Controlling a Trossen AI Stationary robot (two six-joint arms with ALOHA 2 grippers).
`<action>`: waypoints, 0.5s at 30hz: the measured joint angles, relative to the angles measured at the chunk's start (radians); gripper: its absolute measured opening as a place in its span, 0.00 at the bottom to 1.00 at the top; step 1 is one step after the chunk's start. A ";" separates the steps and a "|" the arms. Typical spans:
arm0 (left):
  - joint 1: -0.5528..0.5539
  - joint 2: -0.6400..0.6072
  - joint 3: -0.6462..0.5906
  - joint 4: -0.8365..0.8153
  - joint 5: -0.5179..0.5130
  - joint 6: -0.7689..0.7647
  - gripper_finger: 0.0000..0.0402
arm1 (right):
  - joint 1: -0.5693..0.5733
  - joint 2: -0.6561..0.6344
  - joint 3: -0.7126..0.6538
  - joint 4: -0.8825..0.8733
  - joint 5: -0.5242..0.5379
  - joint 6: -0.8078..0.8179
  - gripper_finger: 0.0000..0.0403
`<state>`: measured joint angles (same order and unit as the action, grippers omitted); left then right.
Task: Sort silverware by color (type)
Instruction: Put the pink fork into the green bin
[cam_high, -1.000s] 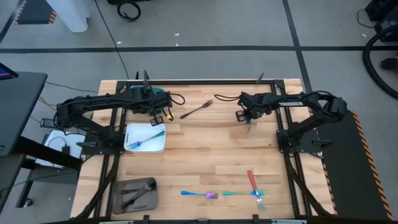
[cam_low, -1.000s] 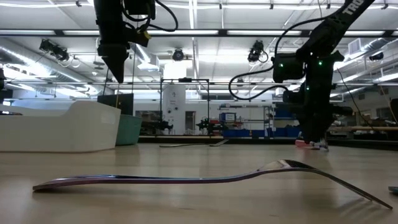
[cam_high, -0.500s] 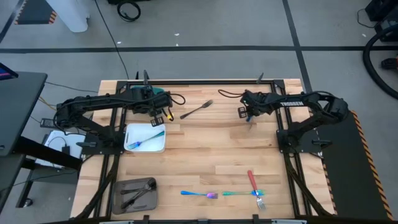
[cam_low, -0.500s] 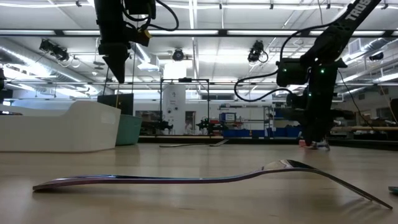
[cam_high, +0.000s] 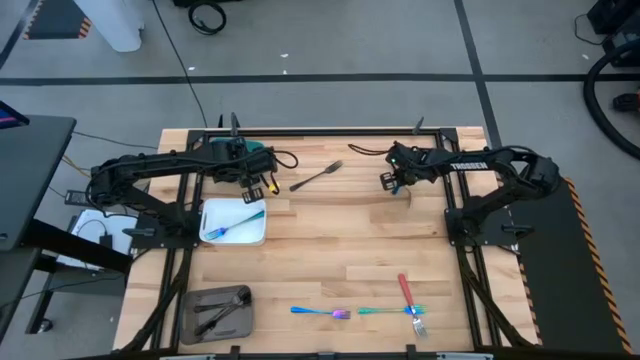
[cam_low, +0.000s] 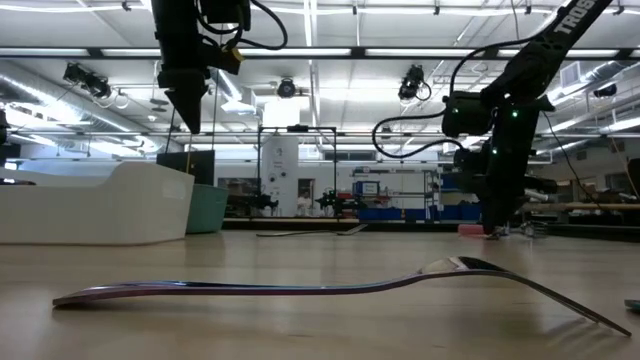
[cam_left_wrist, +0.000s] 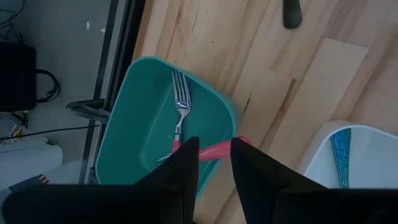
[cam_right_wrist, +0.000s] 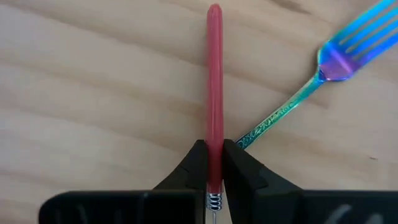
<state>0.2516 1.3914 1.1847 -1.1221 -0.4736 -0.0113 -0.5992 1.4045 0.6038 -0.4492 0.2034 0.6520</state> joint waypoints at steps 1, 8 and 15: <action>0.000 0.000 0.000 0.000 0.001 0.000 0.26 | 0.005 0.001 0.008 -0.001 -0.024 -0.009 0.08; 0.000 0.000 0.000 0.049 0.140 -0.001 0.26 | 0.111 -0.042 0.102 0.006 -0.136 -0.086 0.08; 0.000 0.000 0.000 0.175 0.310 -0.002 0.26 | 0.275 -0.160 0.184 0.098 -0.122 -0.138 0.08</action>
<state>0.2512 1.3914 1.1847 -0.9467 -0.1631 -0.0132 -0.3242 1.2443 0.7875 -0.3512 0.0811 0.5141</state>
